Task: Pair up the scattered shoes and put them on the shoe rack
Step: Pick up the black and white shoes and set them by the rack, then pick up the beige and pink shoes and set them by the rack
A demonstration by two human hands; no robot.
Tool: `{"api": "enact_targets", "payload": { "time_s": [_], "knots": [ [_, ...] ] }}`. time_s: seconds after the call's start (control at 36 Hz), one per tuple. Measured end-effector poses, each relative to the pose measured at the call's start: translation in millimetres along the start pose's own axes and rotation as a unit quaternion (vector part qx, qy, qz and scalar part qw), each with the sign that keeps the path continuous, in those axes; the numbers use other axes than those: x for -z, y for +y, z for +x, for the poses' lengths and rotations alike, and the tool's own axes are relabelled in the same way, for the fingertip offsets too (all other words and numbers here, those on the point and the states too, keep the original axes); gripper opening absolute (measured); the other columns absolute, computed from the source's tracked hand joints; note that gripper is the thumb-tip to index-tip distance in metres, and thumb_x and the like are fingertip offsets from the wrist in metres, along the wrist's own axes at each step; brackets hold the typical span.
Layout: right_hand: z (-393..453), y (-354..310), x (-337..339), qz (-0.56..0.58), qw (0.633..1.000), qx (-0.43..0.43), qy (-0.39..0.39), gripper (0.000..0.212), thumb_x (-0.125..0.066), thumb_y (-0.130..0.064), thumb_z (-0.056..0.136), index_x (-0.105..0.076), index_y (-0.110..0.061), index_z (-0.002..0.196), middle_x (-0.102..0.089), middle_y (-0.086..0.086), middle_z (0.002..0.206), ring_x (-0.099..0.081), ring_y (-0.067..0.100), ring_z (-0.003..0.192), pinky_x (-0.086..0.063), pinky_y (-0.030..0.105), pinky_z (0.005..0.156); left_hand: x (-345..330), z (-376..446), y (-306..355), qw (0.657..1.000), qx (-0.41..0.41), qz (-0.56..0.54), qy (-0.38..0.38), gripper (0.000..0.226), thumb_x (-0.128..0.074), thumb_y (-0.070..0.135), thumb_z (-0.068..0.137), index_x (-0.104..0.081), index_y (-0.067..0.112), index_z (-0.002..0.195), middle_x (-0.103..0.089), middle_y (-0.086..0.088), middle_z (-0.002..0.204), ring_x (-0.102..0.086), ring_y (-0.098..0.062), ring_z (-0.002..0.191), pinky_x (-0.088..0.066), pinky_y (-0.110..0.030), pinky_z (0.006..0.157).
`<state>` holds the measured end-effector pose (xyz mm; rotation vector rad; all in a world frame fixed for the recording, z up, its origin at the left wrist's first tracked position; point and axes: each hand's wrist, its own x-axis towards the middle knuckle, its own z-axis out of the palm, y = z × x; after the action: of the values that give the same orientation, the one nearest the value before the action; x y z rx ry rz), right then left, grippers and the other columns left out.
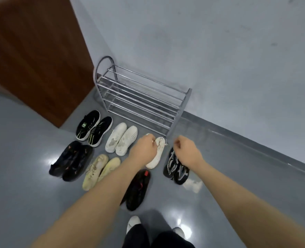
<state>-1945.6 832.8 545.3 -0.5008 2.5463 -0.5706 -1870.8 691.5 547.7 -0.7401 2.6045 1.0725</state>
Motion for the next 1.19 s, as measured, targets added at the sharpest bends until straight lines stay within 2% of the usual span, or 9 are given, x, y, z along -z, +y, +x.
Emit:
{"api": "enact_targets", "payload": {
  "time_s": [0.06,0.22,0.31,0.42,0.56,0.67,0.92,1.06,1.19],
  "knots": [
    [-19,-27,13,0.002,1.000,0.009,0.001,0.021,-0.040,-0.016,0.094,-0.056,-0.009,0.106,-0.059,0.005,0.103,-0.057,0.024,0.094,-0.047,0.034,0.077,26,-24,0,1.000,0.005,-0.010,0.016,0.025,-0.039,0.020,0.095,-0.058,0.007,0.104,-0.064,-0.011,0.103,-0.060,-0.026,0.097,-0.048,-0.035,0.081],
    [-60,-85,29,0.070,0.997,0.041,-0.001,0.019,-0.047,-0.018,0.094,-0.059,-0.011,0.108,-0.063,0.004,0.102,-0.059,0.019,0.091,-0.050,0.036,0.083,91,-91,-6,0.997,0.018,-0.064,0.044,0.036,-0.039,0.019,0.098,-0.044,0.006,0.131,-0.057,-0.011,0.119,-0.055,-0.027,0.109,-0.042,-0.033,0.091],
    [-86,-118,28,0.085,0.993,0.077,-0.013,0.018,-0.048,-0.015,0.094,-0.059,-0.009,0.108,-0.061,0.001,0.093,-0.056,0.015,0.082,-0.045,0.028,0.073,115,-130,-17,0.995,0.033,-0.076,0.062,0.033,-0.039,0.020,0.098,-0.046,0.005,0.127,-0.057,-0.012,0.116,-0.057,-0.031,0.102,-0.047,-0.042,0.090],
    [-120,-155,24,0.079,0.988,0.127,-0.035,0.012,-0.047,-0.015,0.093,-0.058,-0.011,0.098,-0.055,-0.004,0.074,-0.052,0.014,0.068,-0.041,0.027,0.061,136,-181,-32,0.992,0.058,-0.082,0.081,0.037,-0.038,0.020,0.098,-0.042,0.006,0.133,-0.057,-0.017,0.118,-0.054,-0.034,0.108,-0.046,-0.041,0.088],
    [-172,-198,14,0.056,0.978,0.189,-0.063,0.014,-0.048,-0.014,0.092,-0.060,-0.009,0.097,-0.064,0.006,0.082,-0.059,0.022,0.074,-0.046,0.030,0.064,152,-250,-50,0.979,0.086,-0.100,0.158,0.038,-0.038,0.019,0.099,-0.038,0.007,0.135,-0.062,-0.015,0.106,-0.060,-0.029,0.091,-0.047,-0.040,0.074],
    [-218,-220,2,0.062,0.968,0.227,-0.084,0.012,-0.048,-0.013,0.092,-0.060,-0.009,0.092,-0.066,0.009,0.087,-0.062,0.026,0.084,-0.052,0.042,0.080,153,-303,-63,0.968,0.118,-0.105,0.194,0.037,-0.040,0.019,0.098,-0.041,0.008,0.133,-0.064,-0.010,0.101,-0.053,-0.019,0.083,-0.044,-0.035,0.073],
    [-320,-281,-43,0.009,0.944,0.293,-0.154,0.013,-0.049,-0.012,0.093,-0.056,-0.012,0.081,-0.063,0.006,0.080,-0.057,0.020,0.077,-0.040,0.025,0.066,163,-437,-116,0.934,0.221,-0.151,0.237,0.031,-0.040,0.019,0.098,-0.048,0.009,0.127,-0.057,-0.010,0.124,-0.053,-0.026,0.112,-0.043,-0.033,0.092],
    [-372,-331,-82,-0.014,0.923,0.336,-0.188,0.012,-0.051,-0.013,0.093,-0.057,-0.010,0.083,-0.067,0.016,0.088,-0.063,0.032,0.085,-0.051,0.046,0.083,182,-509,-159,0.907,0.254,-0.158,0.296,0.032,-0.041,0.016,0.097,-0.049,0.005,0.126,-0.057,-0.014,0.125,-0.052,-0.029,0.114,-0.040,-0.027,0.087],
    [-422,-379,-122,-0.030,0.901,0.385,-0.199,0.012,-0.050,-0.011,0.092,-0.056,-0.011,0.082,-0.066,0.013,0.083,-0.064,0.031,0.079,-0.049,0.039,0.077,197,-581,-206,0.879,0.287,-0.181,0.334,0.034,-0.041,0.015,0.096,-0.050,0.004,0.127,-0.057,-0.017,0.124,-0.052,-0.031,0.118,-0.041,-0.030,0.092]
  ]
}}
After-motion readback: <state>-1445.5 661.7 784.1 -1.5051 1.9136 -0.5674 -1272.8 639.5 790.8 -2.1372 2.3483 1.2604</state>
